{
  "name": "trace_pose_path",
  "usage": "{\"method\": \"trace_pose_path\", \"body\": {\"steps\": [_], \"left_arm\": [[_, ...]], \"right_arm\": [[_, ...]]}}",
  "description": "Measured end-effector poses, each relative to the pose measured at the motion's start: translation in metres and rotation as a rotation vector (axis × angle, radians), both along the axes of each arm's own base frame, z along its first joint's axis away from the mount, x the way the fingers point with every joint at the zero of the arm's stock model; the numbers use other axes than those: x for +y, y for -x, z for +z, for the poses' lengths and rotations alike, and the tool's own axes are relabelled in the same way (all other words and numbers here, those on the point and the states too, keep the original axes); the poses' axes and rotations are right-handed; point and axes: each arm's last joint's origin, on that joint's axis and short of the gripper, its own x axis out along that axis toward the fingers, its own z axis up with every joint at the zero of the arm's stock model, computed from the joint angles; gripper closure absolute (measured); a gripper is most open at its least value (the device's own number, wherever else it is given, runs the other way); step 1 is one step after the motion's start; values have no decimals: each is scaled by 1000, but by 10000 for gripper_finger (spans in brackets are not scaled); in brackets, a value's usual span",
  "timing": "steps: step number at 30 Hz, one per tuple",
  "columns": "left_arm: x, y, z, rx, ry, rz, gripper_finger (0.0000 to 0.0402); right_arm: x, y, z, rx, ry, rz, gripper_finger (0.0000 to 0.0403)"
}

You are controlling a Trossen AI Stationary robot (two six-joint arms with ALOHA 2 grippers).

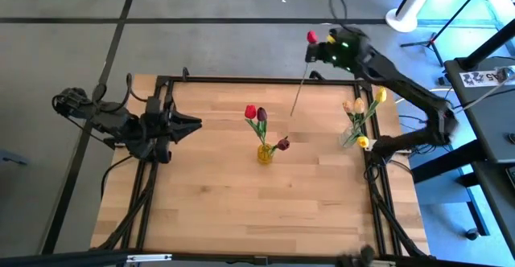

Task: Sort flowers into vase by color
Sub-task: Put the red tulip into the yellow transparent vase

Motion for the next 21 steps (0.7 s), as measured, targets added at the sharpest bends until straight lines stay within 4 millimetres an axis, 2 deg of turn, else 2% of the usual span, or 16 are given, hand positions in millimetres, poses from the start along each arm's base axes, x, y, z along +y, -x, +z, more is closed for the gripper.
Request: {"method": "trace_pose_path", "body": {"steps": [2,5,10,15,18,21], "left_arm": [[-2,1,0,2,-1,-11,340],[-3,1,0,3,-2,-24,340],[-4,1,0,5,-14,-27,340],[-4,1,1,-7,-9,-28,340],[-4,1,1,-9,-4,-33,340],[-4,1,2,-16,0,-43,340]], "right_arm": [[30,2,28,-54,121,80,400],[79,-1,54,-104,285,220,401],[155,-10,74,-84,518,382,401],[199,-22,66,-81,614,389,402],[211,-31,44,-175,632,394,402],[214,-39,17,-260,660,391,402]]}}
